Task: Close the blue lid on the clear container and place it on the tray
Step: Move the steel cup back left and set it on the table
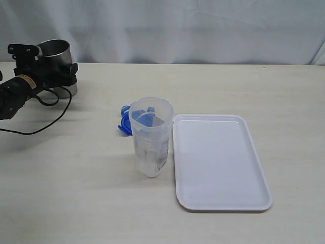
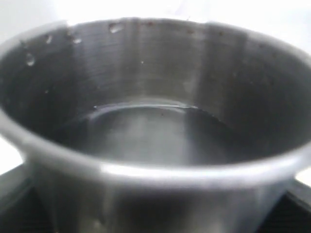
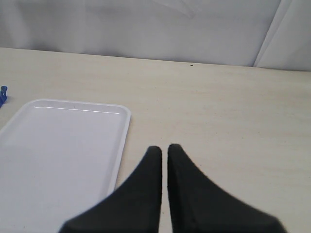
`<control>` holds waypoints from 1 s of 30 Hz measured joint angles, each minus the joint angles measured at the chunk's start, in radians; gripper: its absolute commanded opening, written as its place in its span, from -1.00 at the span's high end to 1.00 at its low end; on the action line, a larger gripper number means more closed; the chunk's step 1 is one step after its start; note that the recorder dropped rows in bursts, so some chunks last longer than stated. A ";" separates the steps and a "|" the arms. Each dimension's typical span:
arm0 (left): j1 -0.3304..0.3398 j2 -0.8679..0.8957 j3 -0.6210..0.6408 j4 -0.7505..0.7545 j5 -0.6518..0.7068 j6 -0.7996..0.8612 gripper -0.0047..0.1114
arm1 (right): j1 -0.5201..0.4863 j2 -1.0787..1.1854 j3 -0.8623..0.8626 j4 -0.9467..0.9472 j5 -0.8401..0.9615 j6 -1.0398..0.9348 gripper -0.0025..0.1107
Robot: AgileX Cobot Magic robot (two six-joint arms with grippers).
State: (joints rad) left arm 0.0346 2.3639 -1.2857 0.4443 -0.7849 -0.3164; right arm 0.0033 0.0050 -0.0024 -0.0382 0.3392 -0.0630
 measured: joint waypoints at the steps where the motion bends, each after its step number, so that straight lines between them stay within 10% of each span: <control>1: 0.000 0.002 -0.001 0.000 -0.008 0.003 0.92 | 0.000 0.000 0.000 0.000 0.000 0.000 0.88; 9: 0.000 0.010 -0.001 0.000 -0.031 0.029 0.78 | 0.000 0.000 0.000 0.000 0.000 0.000 0.88; 13: 0.000 0.010 -0.004 0.000 -0.017 0.031 -0.19 | 0.000 0.000 0.000 0.000 0.000 0.000 0.88; 17: 0.000 0.010 -0.008 0.000 -0.008 0.033 -0.61 | 0.000 0.000 0.000 0.000 0.000 0.000 0.88; 30: 0.000 0.008 -0.012 0.011 0.049 0.026 -0.62 | 0.000 0.000 0.000 0.000 0.000 0.000 0.88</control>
State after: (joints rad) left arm 0.0346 2.3717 -1.2975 0.4551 -0.7357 -0.2906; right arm 0.0033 0.0050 -0.0024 -0.0382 0.3392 -0.0630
